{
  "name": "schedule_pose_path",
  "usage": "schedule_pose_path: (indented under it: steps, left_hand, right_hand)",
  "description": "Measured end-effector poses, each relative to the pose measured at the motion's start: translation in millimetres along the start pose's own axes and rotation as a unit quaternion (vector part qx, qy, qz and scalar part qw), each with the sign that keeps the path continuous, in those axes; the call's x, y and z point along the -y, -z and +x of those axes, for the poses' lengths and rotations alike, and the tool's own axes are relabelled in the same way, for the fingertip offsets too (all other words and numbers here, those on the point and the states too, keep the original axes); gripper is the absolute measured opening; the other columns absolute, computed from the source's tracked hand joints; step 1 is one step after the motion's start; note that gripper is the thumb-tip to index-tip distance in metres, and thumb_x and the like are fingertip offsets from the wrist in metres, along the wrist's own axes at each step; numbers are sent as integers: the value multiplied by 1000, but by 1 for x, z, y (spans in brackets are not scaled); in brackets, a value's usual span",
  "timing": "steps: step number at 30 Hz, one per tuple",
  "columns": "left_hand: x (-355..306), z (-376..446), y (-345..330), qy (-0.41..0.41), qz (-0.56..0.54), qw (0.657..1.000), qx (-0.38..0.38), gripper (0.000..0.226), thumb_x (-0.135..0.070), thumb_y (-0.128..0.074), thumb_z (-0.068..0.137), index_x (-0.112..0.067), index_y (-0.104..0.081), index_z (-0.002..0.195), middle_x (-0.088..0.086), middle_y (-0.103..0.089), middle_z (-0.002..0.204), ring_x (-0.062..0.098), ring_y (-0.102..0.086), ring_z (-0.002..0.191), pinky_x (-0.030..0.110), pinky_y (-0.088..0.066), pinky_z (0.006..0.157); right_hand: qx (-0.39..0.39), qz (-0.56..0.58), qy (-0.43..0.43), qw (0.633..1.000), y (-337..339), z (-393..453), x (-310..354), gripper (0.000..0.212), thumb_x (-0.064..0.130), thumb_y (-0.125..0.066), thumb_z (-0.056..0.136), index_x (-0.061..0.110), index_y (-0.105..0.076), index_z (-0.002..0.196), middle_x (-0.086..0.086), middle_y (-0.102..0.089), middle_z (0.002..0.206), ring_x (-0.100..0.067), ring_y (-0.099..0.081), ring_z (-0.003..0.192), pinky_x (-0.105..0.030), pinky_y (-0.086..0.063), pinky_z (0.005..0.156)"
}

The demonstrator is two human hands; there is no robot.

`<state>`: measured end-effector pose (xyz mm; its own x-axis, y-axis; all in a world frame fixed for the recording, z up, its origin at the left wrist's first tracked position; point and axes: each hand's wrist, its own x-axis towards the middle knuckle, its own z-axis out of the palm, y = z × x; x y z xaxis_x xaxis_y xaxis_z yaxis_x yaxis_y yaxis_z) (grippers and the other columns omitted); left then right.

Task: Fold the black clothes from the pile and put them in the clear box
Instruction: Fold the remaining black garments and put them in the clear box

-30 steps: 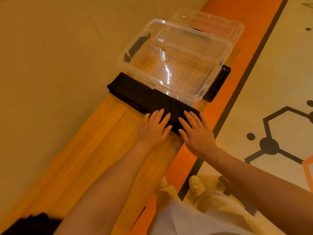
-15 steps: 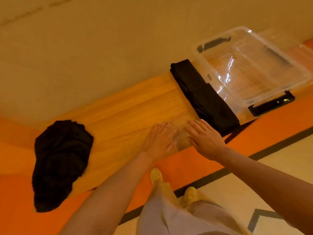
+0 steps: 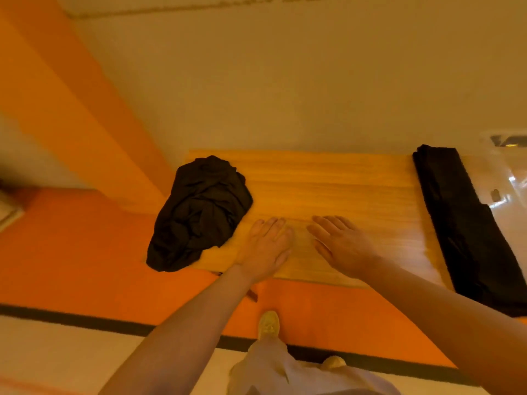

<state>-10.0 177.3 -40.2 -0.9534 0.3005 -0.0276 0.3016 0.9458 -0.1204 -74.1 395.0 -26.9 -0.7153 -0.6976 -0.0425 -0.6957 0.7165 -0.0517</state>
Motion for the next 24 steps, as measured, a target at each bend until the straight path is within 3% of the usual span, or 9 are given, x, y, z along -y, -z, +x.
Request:
schedule_pose_path:
  steps: [5,12,14,18,21,24]
  left_hand:
    - [59,-34,0,79,5,997,7,51,-47,-33,95,-21,-52,134,6,-50,140,24,-47,129,42,-36,106]
    - [121,-71,-16,175,-40,983,27,58,-51,-28,93,-19,-55,133,7,-52,139,26,-48,129,44,-40,105]
    - [132,-81,-27,192,-44,980,36,57,-50,-33,94,-19,-48,139,8,-44,146,27,-40,136,45,-33,110]
    - [149,-93,-39,233,-74,967,74,59,-47,-39,98,-20,-29,149,7,-22,158,27,-18,145,45,-16,117]
    - [164,-99,-47,253,-66,961,95,57,-48,-32,100,-21,-27,150,6,-18,159,25,-15,146,45,-14,116]
    - [175,-103,-49,259,-86,957,96,57,-51,-24,95,-21,-52,135,7,-42,148,27,-37,138,48,-31,109]
  right_hand:
    - [13,-12,71,997,1,58,44,52,42,-25,96,19,-66,119,-10,-64,124,-28,-64,107,-43,-52,89]
    - [-4,-15,137,990,4,125,92,47,40,-32,92,19,-67,116,-8,-66,119,-25,-66,103,-38,-53,84]
    - [-8,-22,140,990,-1,140,112,46,43,-36,90,20,-69,112,-6,-68,116,-23,-67,100,-37,-55,81]
    - [22,17,139,990,-19,164,156,46,48,-66,80,16,-69,114,-8,-66,118,-26,-66,103,-39,-54,82]
    - [73,44,119,989,-29,171,182,57,53,-53,90,15,-55,131,-8,-51,139,-27,-51,125,-42,-40,102]
    - [100,8,81,992,-37,180,194,54,51,-42,96,18,-43,139,-4,-40,146,-24,-37,133,-39,-30,107]
